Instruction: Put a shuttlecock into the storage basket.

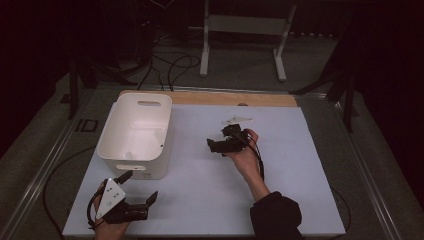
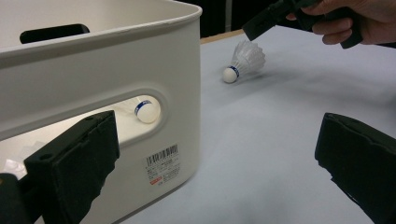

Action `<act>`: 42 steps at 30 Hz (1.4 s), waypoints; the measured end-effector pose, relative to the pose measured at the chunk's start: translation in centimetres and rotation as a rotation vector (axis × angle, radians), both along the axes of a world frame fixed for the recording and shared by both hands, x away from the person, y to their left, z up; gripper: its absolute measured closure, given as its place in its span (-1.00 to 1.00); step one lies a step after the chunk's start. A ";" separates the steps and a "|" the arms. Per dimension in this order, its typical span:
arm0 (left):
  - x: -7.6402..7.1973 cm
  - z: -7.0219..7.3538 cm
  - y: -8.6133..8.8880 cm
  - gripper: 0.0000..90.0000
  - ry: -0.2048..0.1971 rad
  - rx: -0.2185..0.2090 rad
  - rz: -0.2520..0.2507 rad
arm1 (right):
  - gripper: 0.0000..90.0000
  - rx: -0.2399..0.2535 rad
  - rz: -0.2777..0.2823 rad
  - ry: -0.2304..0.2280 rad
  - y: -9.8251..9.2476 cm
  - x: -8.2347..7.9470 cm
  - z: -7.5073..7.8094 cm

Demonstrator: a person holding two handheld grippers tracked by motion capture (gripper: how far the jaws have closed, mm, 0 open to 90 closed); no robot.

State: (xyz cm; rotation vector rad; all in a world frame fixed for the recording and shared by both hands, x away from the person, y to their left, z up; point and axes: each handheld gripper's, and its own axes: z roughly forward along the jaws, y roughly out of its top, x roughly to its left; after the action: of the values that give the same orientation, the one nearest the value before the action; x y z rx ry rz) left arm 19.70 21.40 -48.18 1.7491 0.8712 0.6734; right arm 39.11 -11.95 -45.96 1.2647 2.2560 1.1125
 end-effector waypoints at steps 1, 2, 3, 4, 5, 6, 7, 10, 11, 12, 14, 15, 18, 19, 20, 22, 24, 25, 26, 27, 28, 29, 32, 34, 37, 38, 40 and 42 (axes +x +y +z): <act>0.0 0.0 0.0 -0.99 0.000 0.000 0.000 | -0.81 -0.003 0.003 0.001 0.0 0.0 0.0; 0.0 0.0 0.0 -0.99 0.000 0.000 0.000 | -0.81 -0.003 0.003 0.001 0.0 0.0 0.0; 0.0 0.0 0.0 -0.99 0.000 -0.002 0.001 | -0.81 -0.004 0.003 0.002 0.0 0.0 0.0; 0.0 0.0 0.0 -0.99 0.000 -0.003 0.001 | -0.80 -0.006 0.003 0.004 0.0 0.1 -0.1; 0.0 0.0 0.0 -0.99 0.000 -0.002 0.001 | -0.80 -0.005 0.004 0.006 0.0 0.1 -0.1; 0.0 0.0 0.0 -0.99 0.000 -0.001 0.000 | -0.80 -0.006 0.005 0.008 0.0 0.1 -0.1; 0.0 0.0 0.0 -0.99 0.000 -0.001 0.000 | -0.80 -0.006 0.002 0.012 0.1 0.1 -0.2; 0.0 0.0 0.0 -0.99 0.000 0.000 0.000 | -0.80 -0.001 0.002 0.015 0.1 0.2 -0.3; 0.0 0.0 0.0 -0.99 0.000 -0.002 0.000 | -0.80 -0.001 0.003 0.016 0.1 0.2 -0.3; 0.0 0.0 0.0 -0.99 0.000 -0.001 0.000 | -0.80 -0.001 0.004 0.020 0.1 0.2 -0.3; 0.0 0.0 0.0 -0.99 0.000 0.000 0.000 | -0.80 -0.001 0.003 0.023 0.1 0.3 -0.3; 0.0 0.0 0.0 -0.99 0.000 -0.001 0.001 | -0.79 0.000 0.004 0.024 0.0 0.3 -0.4; 0.0 0.0 0.0 -0.99 0.000 -0.001 0.001 | -0.79 -0.005 0.005 0.032 0.0 0.4 -0.5; 0.0 0.0 0.0 -0.99 0.000 -0.001 0.001 | -0.79 -0.004 -0.001 0.034 -0.1 0.5 -0.5; 0.0 0.0 0.0 -0.99 0.000 -0.001 0.001 | -0.79 -0.004 -0.001 0.034 -0.1 0.5 -0.5; 0.0 0.0 0.0 -0.99 0.000 -0.002 0.001 | -0.77 -0.005 -0.008 0.050 -0.2 0.6 -0.7; 0.0 0.0 0.0 -0.99 0.000 -0.002 0.001 | -0.75 -0.009 -0.008 0.056 -0.2 0.6 -0.8; 0.0 0.0 0.0 -0.99 0.000 -0.001 0.001 | -0.75 -0.013 -0.006 0.057 -0.2 0.7 -0.9; 0.0 0.0 0.0 -0.99 -0.001 -0.002 0.001 | -0.75 -0.013 -0.009 0.061 -0.2 0.7 -0.9; 0.0 0.0 0.0 -0.99 0.000 -0.002 0.001 | -0.74 -0.012 -0.010 0.063 -0.2 0.7 -1.0; 0.0 0.0 0.0 -0.99 0.000 -0.002 0.001 | -0.74 -0.012 -0.012 0.066 -0.2 0.7 -1.0; 0.0 0.0 0.0 -0.99 0.000 -0.002 0.002 | -0.71 -0.011 -0.013 0.069 -0.2 0.7 -1.1; 0.0 0.0 0.0 -0.99 0.000 -0.002 0.001 | -0.67 -0.018 -0.019 0.080 -0.2 0.8 -1.2; 0.0 0.0 0.0 -0.99 -0.001 -0.003 0.002 | -0.64 -0.027 -0.017 0.090 -0.2 0.8 -1.4; 0.0 0.0 0.0 -0.99 -0.001 -0.002 0.002 | -0.59 -0.028 -0.025 0.104 -0.1 0.9 -1.6; 0.0 0.0 0.0 -0.99 -0.001 -0.003 0.002 | -0.53 -0.028 -0.024 0.109 -0.1 0.9 -1.6; 0.0 0.0 0.0 -0.99 -0.001 -0.002 0.002 | -0.49 -0.032 -0.024 0.120 -0.1 0.9 -1.7; 0.0 0.0 0.0 -0.99 -0.001 -0.003 0.002 | -0.46 -0.032 -0.022 0.125 -0.1 0.9 -1.9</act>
State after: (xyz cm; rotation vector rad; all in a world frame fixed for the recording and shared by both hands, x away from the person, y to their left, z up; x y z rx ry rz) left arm 19.70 21.42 -48.17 1.7457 0.8730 0.6738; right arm 40.04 -12.09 -47.82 1.3785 2.3337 1.0118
